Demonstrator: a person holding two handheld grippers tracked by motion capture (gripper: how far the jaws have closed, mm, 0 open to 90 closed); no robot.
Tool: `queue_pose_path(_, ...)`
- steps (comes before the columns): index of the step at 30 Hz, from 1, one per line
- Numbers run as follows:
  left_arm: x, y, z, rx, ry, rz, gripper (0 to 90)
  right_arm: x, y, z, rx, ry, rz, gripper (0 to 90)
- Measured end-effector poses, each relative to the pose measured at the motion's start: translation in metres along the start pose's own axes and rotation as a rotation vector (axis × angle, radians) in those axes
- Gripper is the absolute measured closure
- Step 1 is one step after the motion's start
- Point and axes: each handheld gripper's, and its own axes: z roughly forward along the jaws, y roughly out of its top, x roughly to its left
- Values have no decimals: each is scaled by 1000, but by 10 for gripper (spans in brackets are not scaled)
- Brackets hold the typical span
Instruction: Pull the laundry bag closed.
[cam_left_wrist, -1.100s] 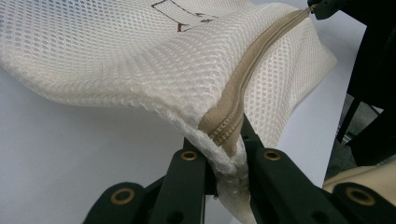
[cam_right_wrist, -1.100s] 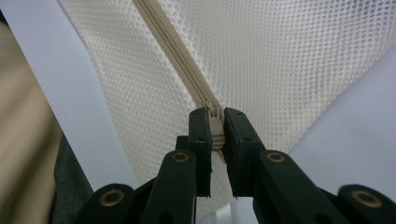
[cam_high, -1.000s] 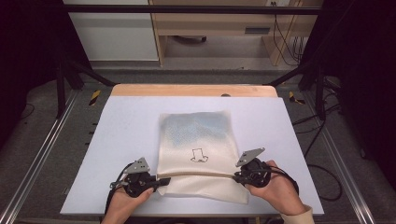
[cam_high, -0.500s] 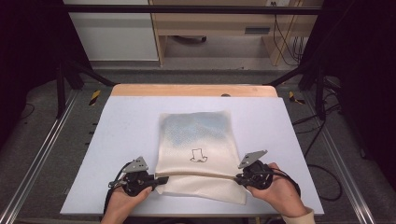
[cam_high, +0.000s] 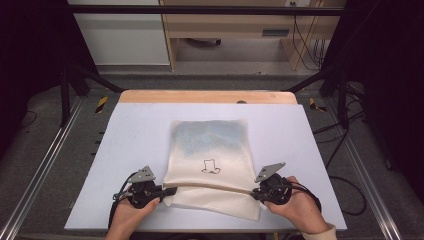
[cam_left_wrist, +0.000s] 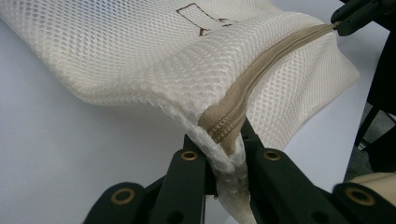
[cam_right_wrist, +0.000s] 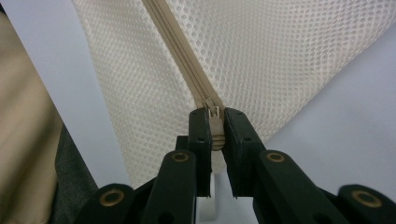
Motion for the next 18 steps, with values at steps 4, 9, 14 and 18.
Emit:
queue_pose_path(4,1,0,-1,4,7,-1,849,1,0,1,5,1,0,819)
queue_pose_path(9,1,0,-1,6,13,4,849,1,-1,3,9,5,1,819)
queue_pose_path(14,1,0,-2,5,13,3,849,2,-2,4,10,6,3,819)
queue_pose_path(18,1,0,-2,6,13,4,849,2,-3,6,15,6,5,819)
